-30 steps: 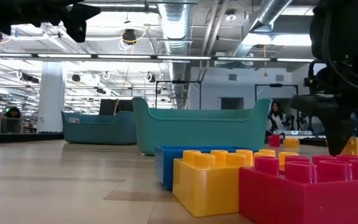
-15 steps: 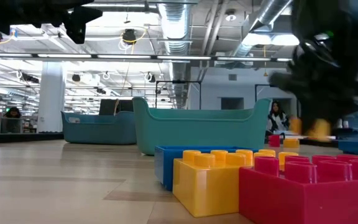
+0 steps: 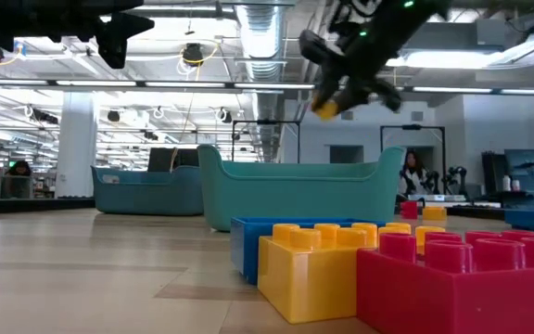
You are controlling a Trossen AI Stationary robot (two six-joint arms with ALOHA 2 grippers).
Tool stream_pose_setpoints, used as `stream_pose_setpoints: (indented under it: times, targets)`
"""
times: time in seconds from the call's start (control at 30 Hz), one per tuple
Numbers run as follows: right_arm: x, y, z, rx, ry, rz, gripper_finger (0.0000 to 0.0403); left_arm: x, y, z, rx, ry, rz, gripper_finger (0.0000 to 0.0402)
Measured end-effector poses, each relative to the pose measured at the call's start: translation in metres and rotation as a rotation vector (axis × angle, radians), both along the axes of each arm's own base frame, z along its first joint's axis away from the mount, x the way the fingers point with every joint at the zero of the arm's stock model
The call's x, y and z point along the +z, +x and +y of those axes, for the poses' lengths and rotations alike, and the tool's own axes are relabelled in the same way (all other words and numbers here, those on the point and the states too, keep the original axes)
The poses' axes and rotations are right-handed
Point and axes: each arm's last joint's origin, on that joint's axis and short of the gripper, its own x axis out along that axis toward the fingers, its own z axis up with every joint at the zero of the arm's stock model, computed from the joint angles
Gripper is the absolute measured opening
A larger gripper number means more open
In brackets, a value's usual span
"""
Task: Sort & place blocks by color
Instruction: Put the yellow game piece into the orange bin, then put the blue game piece into the green bin
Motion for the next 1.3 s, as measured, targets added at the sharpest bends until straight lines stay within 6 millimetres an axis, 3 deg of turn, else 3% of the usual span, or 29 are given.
stream_pose_setpoints:
  times: [0.23, 0.4, 0.7, 0.87, 1.17, 1.3]
  targets:
    - [0.01, 0.001, -0.062, 0.015, 0.024, -0.089, 0.0099, 0.0, 0.0, 0.0, 0.0, 0.006, 0.003, 0.018]
    - [-0.003, 0.001, -0.085, -0.001, 0.066, -0.066, 0.0103, 0.0, 0.0, 0.0, 0.0, 0.007, 0.003, 0.018]
    - [-0.043, 0.028, -0.094, 0.032, 0.103, -0.069, 0.0114, 0.0, 0.0, 0.0, 0.019, 0.009, 0.002, 0.018]
    - [-0.059, 0.032, -0.097, 0.04, 0.12, -0.041, 0.0138, 0.0, 0.0, 0.001, 0.024, 0.009, 0.003, 0.018]
    - [-0.06, 0.035, -0.102, 0.119, 0.171, -0.084, 0.0204, 0.0, 0.0, 0.001, 0.026, 0.011, 0.003, 0.018]
    - [-0.048, 0.032, -0.101, 0.138, 0.166, -0.118, 0.0236, 0.0, 0.0, 0.001, 0.026, 0.011, 0.003, 0.018]
